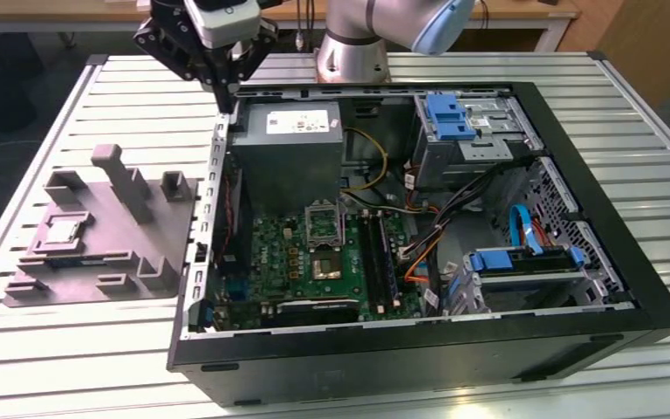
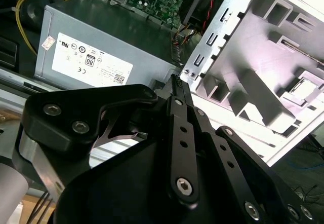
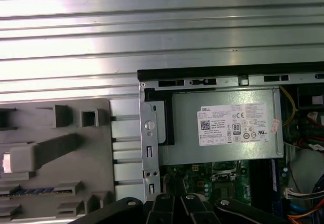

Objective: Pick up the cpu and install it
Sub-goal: 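Reach for the cpu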

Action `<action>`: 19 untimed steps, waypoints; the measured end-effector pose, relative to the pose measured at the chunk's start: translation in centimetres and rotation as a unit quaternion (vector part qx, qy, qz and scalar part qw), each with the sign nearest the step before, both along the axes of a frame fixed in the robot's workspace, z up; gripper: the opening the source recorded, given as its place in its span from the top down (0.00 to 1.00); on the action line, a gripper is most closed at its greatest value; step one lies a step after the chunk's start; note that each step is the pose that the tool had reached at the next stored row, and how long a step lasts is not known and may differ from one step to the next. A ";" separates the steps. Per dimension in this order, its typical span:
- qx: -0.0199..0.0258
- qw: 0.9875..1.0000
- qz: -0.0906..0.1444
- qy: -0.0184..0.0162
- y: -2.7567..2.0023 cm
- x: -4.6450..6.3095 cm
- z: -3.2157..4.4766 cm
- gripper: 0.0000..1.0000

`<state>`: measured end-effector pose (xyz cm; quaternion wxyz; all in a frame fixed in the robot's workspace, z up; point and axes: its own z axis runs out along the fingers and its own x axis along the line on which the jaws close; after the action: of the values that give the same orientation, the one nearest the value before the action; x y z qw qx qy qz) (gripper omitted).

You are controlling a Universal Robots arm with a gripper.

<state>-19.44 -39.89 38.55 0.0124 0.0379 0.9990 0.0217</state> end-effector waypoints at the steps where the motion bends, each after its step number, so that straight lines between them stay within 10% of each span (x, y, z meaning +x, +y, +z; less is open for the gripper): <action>1: 0.000 1.000 0.000 0.000 0.00 0.0 0.00 0.89; 19: 0.000 1.000 0.000 0.000 0.00 -0.5 -0.09 0.89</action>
<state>-19.91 -39.89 38.46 0.0124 0.0379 0.9990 0.0217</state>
